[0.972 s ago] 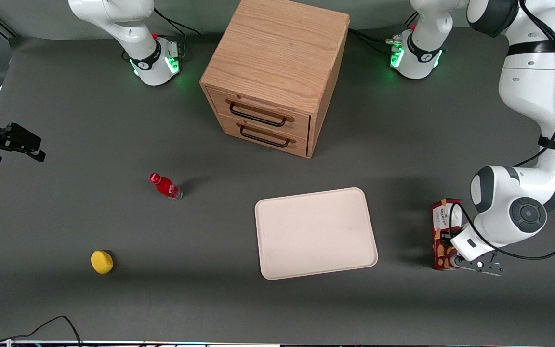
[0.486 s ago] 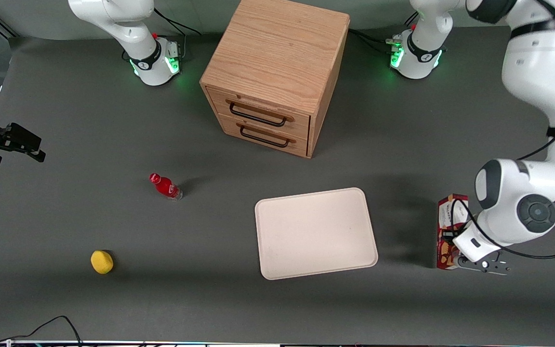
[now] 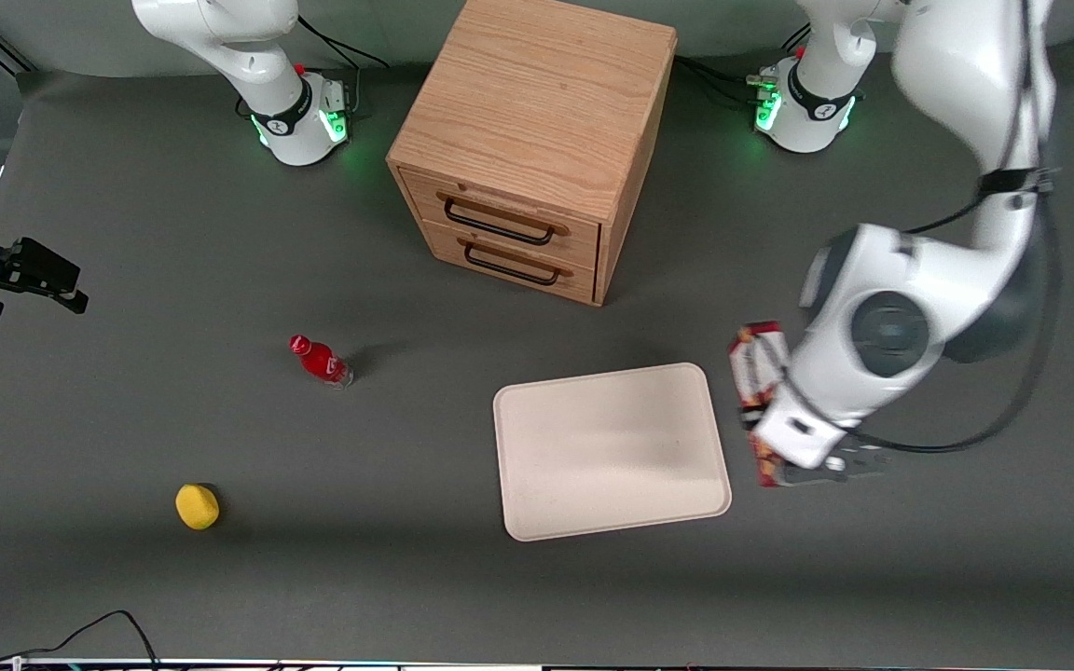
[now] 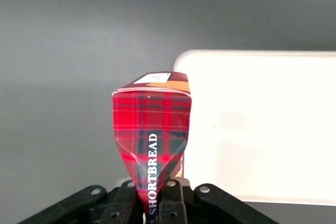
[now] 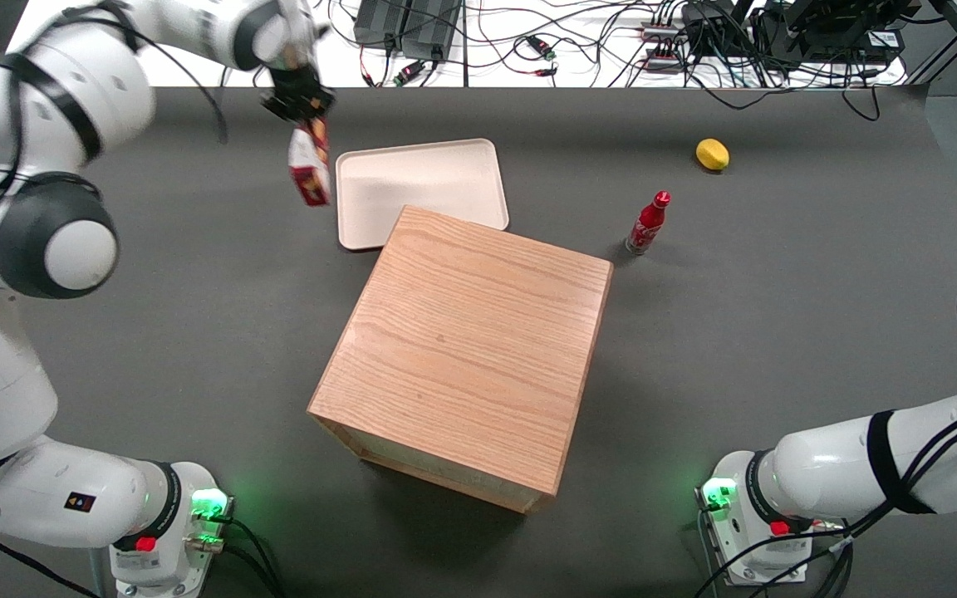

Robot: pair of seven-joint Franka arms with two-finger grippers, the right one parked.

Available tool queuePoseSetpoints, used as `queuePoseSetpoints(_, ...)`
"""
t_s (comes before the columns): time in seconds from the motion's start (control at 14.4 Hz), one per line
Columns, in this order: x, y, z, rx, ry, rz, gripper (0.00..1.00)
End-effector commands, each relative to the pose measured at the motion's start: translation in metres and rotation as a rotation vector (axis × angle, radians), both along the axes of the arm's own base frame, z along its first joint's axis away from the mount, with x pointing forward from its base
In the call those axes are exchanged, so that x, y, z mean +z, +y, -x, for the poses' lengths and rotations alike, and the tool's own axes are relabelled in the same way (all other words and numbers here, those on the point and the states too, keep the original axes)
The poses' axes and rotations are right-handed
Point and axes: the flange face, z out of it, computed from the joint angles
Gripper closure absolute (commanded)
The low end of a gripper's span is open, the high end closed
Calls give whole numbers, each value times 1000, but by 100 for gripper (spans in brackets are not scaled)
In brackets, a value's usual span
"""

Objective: Place red cookie box on tray

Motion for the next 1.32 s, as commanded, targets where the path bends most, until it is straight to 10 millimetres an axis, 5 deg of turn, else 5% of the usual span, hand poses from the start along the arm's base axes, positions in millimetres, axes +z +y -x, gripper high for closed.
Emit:
queuePoseSetpoints(0.0,-48,-32,-16,54,-13,10,100)
queuePoseSetpoints(0.28,-111,-48,-22,30,-51,37,100)
queuePoseSetpoints(0.62,-142,-42,-28,4,-76,37,100)
queuePoseSetpoints(0.69,-139,-37,-31,-4,-76,35,88)
queuePoseSetpoints(0.83,-137,-36,-32,-48,-82,35,0)
queuePoseSetpoints(1.11,-93,-29,-33,-43,-90,19,0)
queuePoseSetpoints(1.25,-30,-13,-21,-30,-29,-37,0)
